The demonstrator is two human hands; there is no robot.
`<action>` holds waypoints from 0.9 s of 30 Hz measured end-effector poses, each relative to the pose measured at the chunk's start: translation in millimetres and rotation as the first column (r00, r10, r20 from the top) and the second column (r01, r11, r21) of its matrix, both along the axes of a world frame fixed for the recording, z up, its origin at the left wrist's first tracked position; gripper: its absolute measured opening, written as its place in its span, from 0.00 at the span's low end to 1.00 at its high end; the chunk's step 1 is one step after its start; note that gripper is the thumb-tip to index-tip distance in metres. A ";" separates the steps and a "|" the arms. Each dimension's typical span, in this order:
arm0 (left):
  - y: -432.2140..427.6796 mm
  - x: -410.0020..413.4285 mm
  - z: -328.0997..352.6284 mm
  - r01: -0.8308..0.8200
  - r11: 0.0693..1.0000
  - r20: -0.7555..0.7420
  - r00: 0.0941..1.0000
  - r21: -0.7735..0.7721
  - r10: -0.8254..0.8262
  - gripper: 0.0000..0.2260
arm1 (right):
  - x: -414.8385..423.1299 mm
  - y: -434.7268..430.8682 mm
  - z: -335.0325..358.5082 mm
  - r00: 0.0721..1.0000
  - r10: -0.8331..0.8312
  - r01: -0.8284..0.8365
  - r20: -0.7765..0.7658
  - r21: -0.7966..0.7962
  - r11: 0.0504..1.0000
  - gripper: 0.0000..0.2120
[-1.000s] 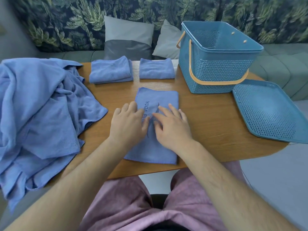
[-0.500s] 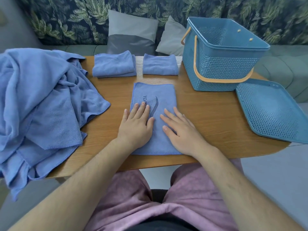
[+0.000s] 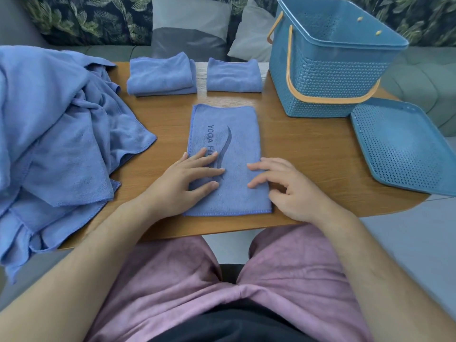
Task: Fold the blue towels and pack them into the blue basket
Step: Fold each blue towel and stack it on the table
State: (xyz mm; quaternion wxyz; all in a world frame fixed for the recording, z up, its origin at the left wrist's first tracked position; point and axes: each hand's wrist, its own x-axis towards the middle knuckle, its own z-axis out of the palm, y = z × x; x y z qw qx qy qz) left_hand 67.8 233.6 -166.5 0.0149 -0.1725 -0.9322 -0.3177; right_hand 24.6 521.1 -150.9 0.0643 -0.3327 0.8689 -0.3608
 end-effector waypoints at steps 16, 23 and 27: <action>6.2 13.2 23.7 0.067 0.996 -0.032 0.997 0.054 -0.065 0.25 | -1.8 2.8 -1.8 0.998 -0.033 0.033 0.050 -0.010 0.999 0.20; -5.5 14.1 33.4 0.078 0.997 -0.017 0.997 -0.012 -0.078 0.28 | -1.6 -1.1 7.9 0.929 -0.100 0.205 0.358 -0.269 0.941 0.11; -2.1 13.7 31.9 -0.060 0.967 -0.014 0.998 0.248 0.065 0.10 | -1.4 -3.2 13.1 0.910 -0.136 0.276 0.391 -0.330 0.903 0.12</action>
